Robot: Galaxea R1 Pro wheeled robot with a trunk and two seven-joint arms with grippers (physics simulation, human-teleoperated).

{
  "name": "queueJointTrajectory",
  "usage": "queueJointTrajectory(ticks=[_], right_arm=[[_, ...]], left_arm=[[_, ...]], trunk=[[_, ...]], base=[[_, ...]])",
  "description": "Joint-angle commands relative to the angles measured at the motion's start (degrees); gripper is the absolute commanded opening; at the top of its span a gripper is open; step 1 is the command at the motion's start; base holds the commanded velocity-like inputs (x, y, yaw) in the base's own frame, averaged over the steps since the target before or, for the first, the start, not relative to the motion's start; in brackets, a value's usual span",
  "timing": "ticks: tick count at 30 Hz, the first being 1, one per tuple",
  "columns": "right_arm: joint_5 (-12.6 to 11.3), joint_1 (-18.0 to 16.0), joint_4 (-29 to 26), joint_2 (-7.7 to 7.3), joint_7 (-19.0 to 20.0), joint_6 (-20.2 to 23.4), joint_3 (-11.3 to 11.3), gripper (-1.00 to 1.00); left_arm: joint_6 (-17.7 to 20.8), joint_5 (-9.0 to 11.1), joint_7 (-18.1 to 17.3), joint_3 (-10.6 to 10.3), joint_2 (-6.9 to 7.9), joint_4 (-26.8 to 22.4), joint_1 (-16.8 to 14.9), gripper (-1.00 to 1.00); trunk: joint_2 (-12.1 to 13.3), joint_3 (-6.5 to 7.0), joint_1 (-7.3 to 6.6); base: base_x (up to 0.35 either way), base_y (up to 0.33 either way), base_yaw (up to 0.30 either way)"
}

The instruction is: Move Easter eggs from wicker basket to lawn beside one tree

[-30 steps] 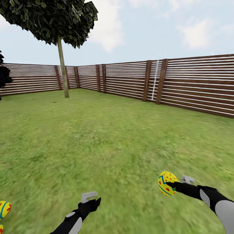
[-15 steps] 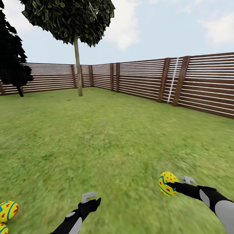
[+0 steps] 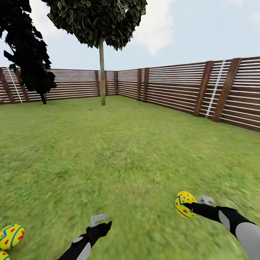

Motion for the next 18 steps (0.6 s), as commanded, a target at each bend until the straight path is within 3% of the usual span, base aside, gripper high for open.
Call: queueJointTrajectory(ticks=[1, 18], right_arm=[[0.3, 0.0, -0.1, 0.01, 0.4, 0.5, -0.5, -1.00], [0.3, 0.0, 0.5, 0.97, -2.6, -2.0, -0.5, -1.00]], left_arm=[[0.2, 0.5, -0.1, -0.1, 0.01, 0.2, 0.0, 1.00], [0.2, 0.6, -0.1, -0.1, 0.01, 0.5, 0.0, 1.00]], trunk=[[0.0, -0.10, 0.02], [0.0, -0.75, 0.02]], base=[[0.340, -0.097, 0.254], [0.340, -0.097, 0.254]])
